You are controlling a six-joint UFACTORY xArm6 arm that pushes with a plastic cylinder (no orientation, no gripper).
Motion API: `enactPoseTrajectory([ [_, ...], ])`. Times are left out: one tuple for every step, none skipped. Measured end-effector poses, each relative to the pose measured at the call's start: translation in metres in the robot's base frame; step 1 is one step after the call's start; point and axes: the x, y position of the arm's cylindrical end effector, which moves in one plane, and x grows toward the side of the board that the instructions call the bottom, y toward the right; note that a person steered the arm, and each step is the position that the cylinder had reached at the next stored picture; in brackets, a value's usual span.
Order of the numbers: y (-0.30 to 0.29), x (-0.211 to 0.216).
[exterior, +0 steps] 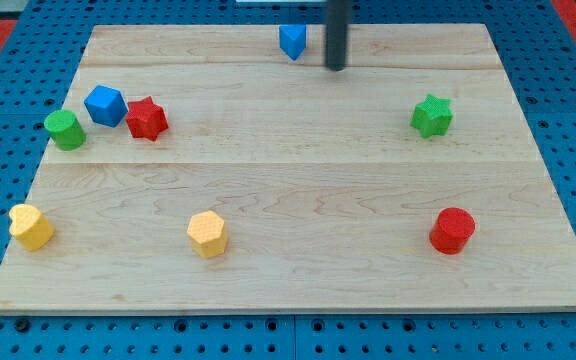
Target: Place the blue triangle to the top right of the blue cube
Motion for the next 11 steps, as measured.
enactPoseTrajectory([
  [0.005, -0.055],
  [-0.077, -0.026],
  [-0.179, 0.009],
  [-0.211, 0.016],
  [-0.159, -0.025],
  [-0.207, -0.05],
  [-0.267, -0.004],
  [-0.292, 0.039],
  [-0.237, 0.006],
  [-0.221, -0.024],
  [-0.15, -0.021],
])
